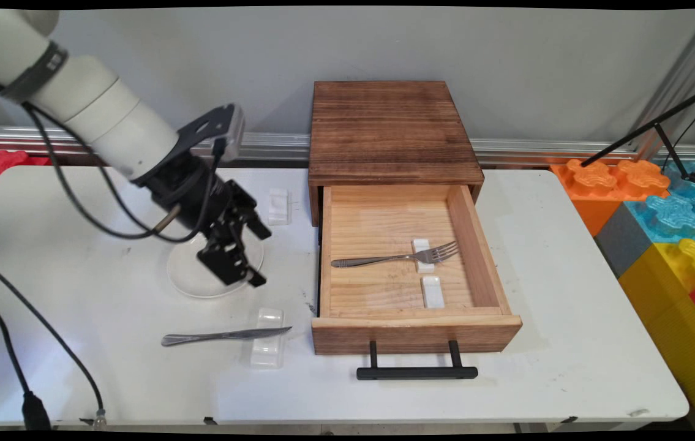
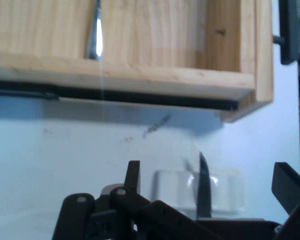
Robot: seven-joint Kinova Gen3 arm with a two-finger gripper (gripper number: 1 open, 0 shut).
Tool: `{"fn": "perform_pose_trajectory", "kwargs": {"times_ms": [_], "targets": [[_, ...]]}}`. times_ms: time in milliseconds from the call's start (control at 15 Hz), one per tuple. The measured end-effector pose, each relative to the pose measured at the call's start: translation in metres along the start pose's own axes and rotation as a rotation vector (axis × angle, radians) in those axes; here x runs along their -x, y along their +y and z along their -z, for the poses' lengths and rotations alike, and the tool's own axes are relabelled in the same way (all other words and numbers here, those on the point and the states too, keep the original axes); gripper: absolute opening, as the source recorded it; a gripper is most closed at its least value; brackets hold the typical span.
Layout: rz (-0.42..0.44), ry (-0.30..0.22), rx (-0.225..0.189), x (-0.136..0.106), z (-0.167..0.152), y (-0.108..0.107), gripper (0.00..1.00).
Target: Pick up the knife from the right of the white plate
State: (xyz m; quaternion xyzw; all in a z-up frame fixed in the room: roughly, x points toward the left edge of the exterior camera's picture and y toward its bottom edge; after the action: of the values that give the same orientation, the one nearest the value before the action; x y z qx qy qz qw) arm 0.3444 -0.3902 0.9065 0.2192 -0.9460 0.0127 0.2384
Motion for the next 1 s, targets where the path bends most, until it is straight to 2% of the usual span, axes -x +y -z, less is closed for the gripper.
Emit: {"fn": "perform_pose_trajectory", "kwargs": {"times_ms": [600, 1000], "targets": [[-0.007, -0.105, 0.027, 0.046, -0.027, 0.022, 1.0], [-0.015, -0.162, 0.023, 0.065, -0.049, 0.025, 1.0]]}}
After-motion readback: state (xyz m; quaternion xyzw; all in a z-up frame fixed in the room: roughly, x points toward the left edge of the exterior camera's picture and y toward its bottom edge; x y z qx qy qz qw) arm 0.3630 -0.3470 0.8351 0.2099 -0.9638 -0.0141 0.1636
